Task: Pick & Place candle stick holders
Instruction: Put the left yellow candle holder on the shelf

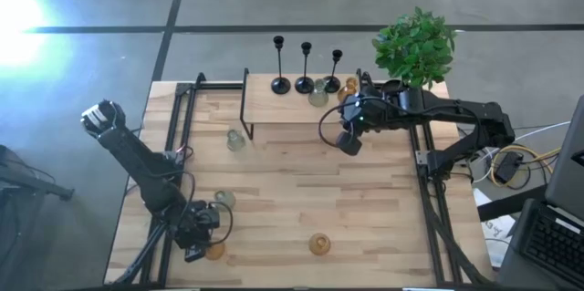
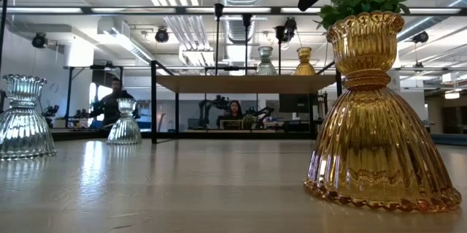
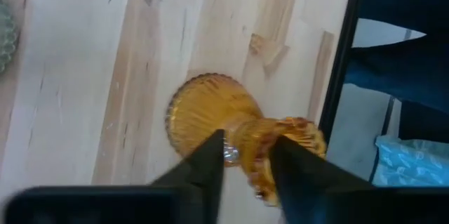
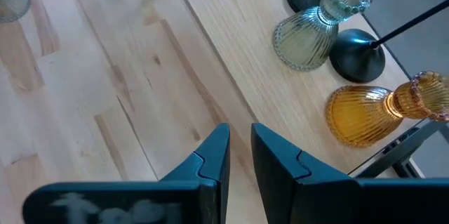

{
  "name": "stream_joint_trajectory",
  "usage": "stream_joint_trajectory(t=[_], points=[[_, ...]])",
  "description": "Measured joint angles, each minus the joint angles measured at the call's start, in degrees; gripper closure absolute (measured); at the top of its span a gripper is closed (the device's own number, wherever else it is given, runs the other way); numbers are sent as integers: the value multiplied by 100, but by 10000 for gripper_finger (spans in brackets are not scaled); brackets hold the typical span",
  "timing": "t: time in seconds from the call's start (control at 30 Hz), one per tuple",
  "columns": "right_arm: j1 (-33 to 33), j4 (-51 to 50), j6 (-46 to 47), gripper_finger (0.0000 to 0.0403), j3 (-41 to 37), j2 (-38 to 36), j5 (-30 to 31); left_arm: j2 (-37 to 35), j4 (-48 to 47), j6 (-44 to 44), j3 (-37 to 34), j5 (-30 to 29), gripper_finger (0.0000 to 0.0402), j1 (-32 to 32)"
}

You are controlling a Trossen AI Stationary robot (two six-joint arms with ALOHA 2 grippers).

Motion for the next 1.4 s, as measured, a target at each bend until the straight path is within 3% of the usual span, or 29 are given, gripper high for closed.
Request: stream_joint_trajectory(t=[0.1,0.13,0.43,0.6,0.73,0.9,1.17,1.4], points=[[-37,42,-22,351,0,0,0,-15,16,55,42,-1,365,1],[-57,53,-35,351,0,0,1,-24,63,35,52,23,371,4],[-230,98,-199,351,0,0,0,-374,-551,-346,658,429,371,214],[-333,98,-207,351,0,0,-2,-741,-1692,-170,1551,-89,371,762],[-379,98,-196,351,0,0,-3,-848,-3024,205,2402,-222,371,1632],[-382,94,-194,351,0,0,-17,-715,-3613,1613,3417,-231,371,3105],[-382,90,-168,351,0,0,-17,233,-3699,3904,4651,51,371,5633],[-382,90,-148,351,0,0,-17,1438,-3694,5286,5728,365,371,6929]])
